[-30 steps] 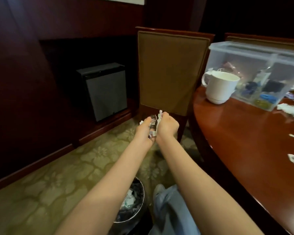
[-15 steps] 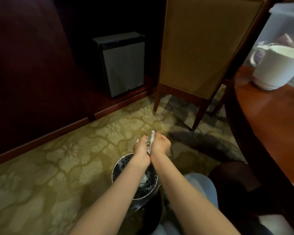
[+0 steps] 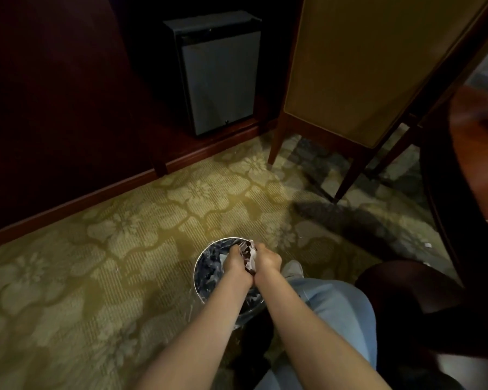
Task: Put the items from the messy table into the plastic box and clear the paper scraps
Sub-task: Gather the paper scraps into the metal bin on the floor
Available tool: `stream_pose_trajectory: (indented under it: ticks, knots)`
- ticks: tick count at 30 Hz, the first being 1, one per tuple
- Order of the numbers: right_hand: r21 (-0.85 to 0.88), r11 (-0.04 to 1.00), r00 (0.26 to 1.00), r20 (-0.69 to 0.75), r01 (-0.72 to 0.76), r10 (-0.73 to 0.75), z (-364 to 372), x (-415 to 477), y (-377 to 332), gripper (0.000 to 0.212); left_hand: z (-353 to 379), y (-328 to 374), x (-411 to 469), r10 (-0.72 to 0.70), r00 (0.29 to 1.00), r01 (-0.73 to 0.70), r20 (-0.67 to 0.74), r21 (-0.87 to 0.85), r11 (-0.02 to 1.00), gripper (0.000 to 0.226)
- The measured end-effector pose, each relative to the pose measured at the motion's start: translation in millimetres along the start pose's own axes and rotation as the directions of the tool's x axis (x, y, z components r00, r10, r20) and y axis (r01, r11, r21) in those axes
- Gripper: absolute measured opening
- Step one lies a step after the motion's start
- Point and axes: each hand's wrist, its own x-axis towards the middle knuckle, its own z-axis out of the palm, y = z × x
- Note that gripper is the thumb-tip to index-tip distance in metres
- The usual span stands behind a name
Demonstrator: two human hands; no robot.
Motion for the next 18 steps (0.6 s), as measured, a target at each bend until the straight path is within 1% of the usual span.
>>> stream_pose_trajectory:
  ticks: [5, 8, 13, 15, 18]
  knots:
    - [0.065, 0.991, 0.993, 0.037, -0.118, 0.116, 4.1, 5.8, 2.9, 0.016, -1.2, 2.8, 9.2, 0.004, 0.999, -0.005, -0.035, -0.020, 1.000, 0.033]
    - [0.094, 0.982, 0.986, 0.061, -0.163, 0.158, 6.5, 9.8, 4.5, 0.016, -0.8, 3.3, 10.6, 0.015, 0.998, -0.017, -0.057, -0.036, 0.999, 0.032]
    - [0.076, 0.977, 0.977, 0.084, -0.201, 0.195, 5.6, 16.1, 8.0, 0.015, -4.9, 0.9, 12.6, 0.028, 0.992, -0.034, -0.127, -0.041, 0.999, 0.028]
    - [0.095, 0.969, 0.969, 0.121, -0.227, 0.215, 6.2, 15.0, 10.9, 0.016, -6.5, 0.2, 13.5, 0.019, 0.989, -0.024, -0.147, -0.036, 0.999, 0.030]
    - [0.129, 0.957, 0.961, 0.136, -0.258, 0.241, 5.4, 15.1, 13.7, 0.018, -8.1, 3.5, 11.8, 0.015, 0.987, -0.019, -0.161, -0.028, 0.999, 0.035]
